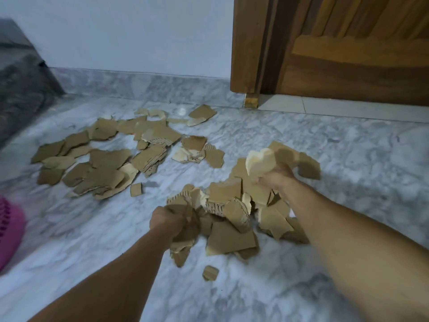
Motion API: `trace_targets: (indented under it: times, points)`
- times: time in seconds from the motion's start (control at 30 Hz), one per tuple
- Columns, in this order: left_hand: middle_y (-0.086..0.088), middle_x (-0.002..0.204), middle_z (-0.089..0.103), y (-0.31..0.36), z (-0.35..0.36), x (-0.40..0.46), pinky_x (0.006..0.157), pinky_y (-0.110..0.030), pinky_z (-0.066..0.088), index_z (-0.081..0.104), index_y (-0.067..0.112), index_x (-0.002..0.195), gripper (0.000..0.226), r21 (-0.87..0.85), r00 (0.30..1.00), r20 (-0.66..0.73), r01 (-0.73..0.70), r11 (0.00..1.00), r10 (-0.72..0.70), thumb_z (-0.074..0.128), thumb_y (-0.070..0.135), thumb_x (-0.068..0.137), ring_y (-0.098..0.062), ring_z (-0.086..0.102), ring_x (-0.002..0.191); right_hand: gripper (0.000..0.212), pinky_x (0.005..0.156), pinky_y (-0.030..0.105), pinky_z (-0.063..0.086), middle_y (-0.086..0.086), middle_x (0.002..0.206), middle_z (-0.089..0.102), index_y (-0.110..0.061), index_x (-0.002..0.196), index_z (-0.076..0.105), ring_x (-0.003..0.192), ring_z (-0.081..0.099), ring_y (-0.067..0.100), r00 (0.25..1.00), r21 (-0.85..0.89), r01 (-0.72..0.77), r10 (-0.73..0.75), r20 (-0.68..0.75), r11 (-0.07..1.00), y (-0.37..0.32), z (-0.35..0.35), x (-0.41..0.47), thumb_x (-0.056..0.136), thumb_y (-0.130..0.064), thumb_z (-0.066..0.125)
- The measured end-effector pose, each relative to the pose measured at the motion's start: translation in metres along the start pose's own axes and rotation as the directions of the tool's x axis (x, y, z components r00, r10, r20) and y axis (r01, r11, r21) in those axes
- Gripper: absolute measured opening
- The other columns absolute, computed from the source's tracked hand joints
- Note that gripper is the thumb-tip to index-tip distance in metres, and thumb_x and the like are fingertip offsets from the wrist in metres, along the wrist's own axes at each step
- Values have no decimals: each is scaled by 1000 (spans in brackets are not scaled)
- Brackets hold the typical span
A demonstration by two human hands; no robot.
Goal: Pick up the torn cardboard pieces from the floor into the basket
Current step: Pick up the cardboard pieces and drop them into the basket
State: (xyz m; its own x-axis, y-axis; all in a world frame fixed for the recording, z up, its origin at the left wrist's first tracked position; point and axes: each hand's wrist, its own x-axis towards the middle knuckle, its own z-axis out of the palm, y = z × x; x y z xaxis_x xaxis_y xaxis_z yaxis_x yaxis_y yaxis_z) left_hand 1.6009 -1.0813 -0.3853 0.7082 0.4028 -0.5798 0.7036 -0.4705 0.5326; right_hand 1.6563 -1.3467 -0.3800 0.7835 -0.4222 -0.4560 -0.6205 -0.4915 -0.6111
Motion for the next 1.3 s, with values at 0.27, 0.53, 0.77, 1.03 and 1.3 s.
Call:
trace_targets:
  times: [0.27, 0.53, 0.77, 1.03, 1.3]
  points:
    - [-13, 109, 57, 25, -17, -16, 84, -37, 51, 55, 3, 116, 48, -185, 996, 87, 22, 982, -6, 80, 18, 77, -33, 60, 107, 28, 59, 24, 43, 7, 105, 67, -14, 115, 66, 84, 54, 20, 973, 4, 98, -95, -209, 995, -16, -46, -35, 87, -10, 68]
    - [-13, 110, 57, 32, 0, 4, 89, -39, 52, 50, 1, 119, 53, -136, 983, 183, 43, 990, -17, 78, 21, 79, -33, 59, 107, 38, 86, 41, 56, 8, 110, 68, -14, 104, 66, 100, 62, 22, 993, 48, -20, 14, 120, 999, 25, -61, -47, 71, 0, 79]
    - [-12, 133, 34, 37, 22, 6, 104, -40, 35, 41, 15, 128, 80, 285, 999, -41, -12, 959, 25, 74, 57, 69, -31, 33, 124, 77, 107, 42, 35, 15, 138, 44, -17, 139, 41, 130, 39, 37, 975, -429, -218, 217, -53, 877, 64, -45, -61, 79, -57, 68]
    - [-12, 129, 32, 49, 42, 7, 104, -40, 33, 37, 11, 131, 108, 353, 998, -60, 40, 935, -20, 76, 73, 51, -28, 30, 125, 101, 105, 39, 35, 14, 137, 41, -12, 135, 38, 130, 33, 32, 918, -204, -391, 366, -149, 897, 62, -5, -60, 62, -70, 74]
    - [-11, 128, 35, 44, 43, 11, 105, -41, 39, 34, 7, 129, 105, 301, 999, -5, -33, 953, 36, 88, 53, 52, -29, 39, 124, 81, 86, 33, 50, 12, 122, 57, -11, 118, 53, 106, 57, 27, 963, 71, -258, 262, -64, 964, 53, 12, -57, 54, -39, 93]
